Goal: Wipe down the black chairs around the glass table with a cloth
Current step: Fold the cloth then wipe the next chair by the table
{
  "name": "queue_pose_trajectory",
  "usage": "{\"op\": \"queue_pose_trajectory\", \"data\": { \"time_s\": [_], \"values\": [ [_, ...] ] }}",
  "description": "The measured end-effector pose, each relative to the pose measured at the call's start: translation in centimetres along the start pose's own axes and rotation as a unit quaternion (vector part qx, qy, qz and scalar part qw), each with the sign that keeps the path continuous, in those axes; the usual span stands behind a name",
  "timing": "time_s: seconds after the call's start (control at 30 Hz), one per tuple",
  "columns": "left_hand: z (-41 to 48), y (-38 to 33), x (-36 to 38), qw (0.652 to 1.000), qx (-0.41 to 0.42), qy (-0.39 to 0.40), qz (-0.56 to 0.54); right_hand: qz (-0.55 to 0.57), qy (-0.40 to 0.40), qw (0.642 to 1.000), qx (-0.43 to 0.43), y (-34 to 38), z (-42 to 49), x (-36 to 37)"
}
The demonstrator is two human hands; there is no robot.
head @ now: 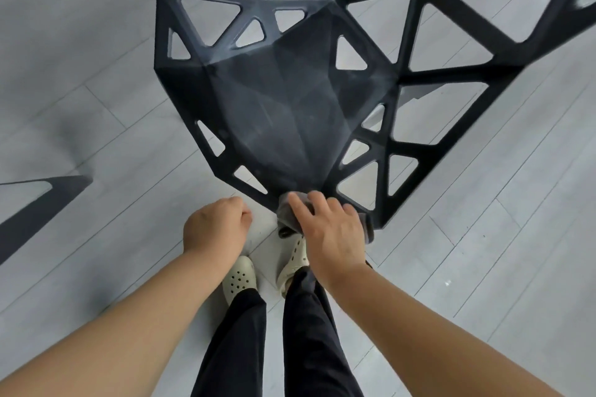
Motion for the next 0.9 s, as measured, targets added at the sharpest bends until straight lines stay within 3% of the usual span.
{"op": "queue_pose_trajectory", "data": {
  "time_s": [0.13,0.33,0.5,0.57,0.7,0.83,0.9],
  "values": [
    [-0.2,-2.5,-0.1,0.998,0.038,-0.037,0.015,-0.047,0.058,0.997,0.032,-3.8,2.0,-1.1],
    [-0.5,-5.5,0.1,0.988,0.13,-0.058,-0.056,-0.01,0.11,0.988,0.103,-5.5,1.1,-1.8],
    [-0.4,-6.1,0.0,0.986,0.162,-0.041,0.0,-0.042,0.176,0.973,0.145,-8.9,-2.5,-4.6],
    [-0.1,-6.3,0.1,0.983,0.176,-0.037,0.028,-0.071,0.172,0.971,0.151,-9.7,-2.5,-6.1],
    [0.6,-7.6,0.1,0.972,0.219,-0.033,0.079,-0.104,0.057,0.985,0.128,-9.5,-1.6,-8.1],
    [1.3,-9.7,-0.1,0.96,0.259,-0.032,0.1,-0.075,0.104,0.989,0.073,-8.8,-2.8,-3.6],
    [1.8,-10.7,0.2,0.952,0.274,-0.018,0.134,-0.08,0.086,0.991,0.066,-9.8,-2.7,-2.7]
  ]
}}
Point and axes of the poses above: each hand's wrist, its own z-axis towards the middle knuckle, its own x-axis out of the palm, y = z × x, the point moved 4 cm from there along z, towards the middle knuckle, and after that the axes turned 9 degrees about -x, right-handed, at the moved point
